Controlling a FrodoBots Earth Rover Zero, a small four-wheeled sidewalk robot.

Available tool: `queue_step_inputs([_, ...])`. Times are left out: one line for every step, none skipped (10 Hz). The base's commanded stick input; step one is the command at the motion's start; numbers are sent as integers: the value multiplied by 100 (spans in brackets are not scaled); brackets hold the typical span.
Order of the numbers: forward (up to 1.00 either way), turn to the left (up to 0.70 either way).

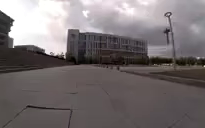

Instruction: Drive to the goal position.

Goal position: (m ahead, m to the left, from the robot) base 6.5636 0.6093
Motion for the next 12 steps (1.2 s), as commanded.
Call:
queue_step_inputs([70, 8])
queue_step_inputs([70, 14])
queue_step_inputs([70, 14])
queue_step_inputs([70, 14])
queue_step_inputs([70, 14])
queue_step_inputs([70, 14])
queue_step_inputs([70, 0])
queue_step_inputs([70, 0])
queue_step_inputs([70, 0])
queue_step_inputs([70, 0])
queue_step_inputs([70, 0])
queue_step_inputs([70, 0])
